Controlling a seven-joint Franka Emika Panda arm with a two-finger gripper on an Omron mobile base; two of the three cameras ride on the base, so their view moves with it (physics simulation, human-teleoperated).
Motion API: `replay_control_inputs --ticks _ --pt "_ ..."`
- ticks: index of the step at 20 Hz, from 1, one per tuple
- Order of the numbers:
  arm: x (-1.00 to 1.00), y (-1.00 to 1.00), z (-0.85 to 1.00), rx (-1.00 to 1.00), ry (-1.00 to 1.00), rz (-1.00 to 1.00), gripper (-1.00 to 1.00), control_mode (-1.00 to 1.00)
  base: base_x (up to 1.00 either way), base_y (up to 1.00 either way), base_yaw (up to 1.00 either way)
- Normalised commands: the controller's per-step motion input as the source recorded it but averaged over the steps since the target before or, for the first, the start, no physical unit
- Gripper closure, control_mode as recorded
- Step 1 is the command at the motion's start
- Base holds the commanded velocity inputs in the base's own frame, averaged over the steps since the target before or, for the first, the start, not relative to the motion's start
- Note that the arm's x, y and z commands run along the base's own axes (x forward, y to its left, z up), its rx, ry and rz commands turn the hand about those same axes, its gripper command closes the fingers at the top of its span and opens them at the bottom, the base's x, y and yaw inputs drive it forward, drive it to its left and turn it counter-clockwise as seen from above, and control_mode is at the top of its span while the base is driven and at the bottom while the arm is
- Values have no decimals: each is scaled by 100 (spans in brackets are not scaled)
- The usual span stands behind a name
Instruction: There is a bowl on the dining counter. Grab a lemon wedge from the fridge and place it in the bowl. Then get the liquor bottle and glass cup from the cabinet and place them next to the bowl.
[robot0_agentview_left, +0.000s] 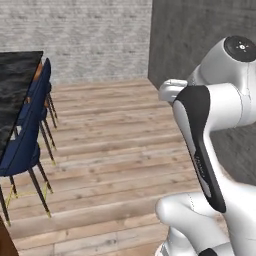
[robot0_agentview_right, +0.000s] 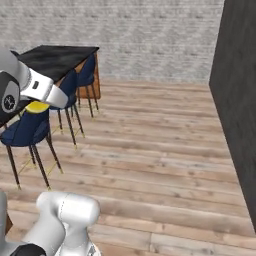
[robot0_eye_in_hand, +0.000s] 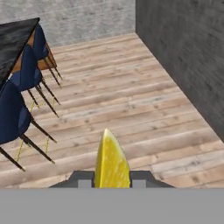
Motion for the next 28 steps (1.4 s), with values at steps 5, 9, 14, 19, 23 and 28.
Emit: replay_control_inputs --ticks 5,9,14,19,23,28 --pt "0 0 0 0 0 0 100 100 100 -34 6" --pt "0 0 0 0 0 0 100 100 100 -27 7" --pt "0 0 0 0 0 0 100 100 100 -30 7" --pt "0 0 0 0 0 0 100 100 100 -31 7" --pt "0 0 0 0 0 0 100 100 100 -30 7" --pt "0 0 0 0 0 0 100 100 100 -28 7"
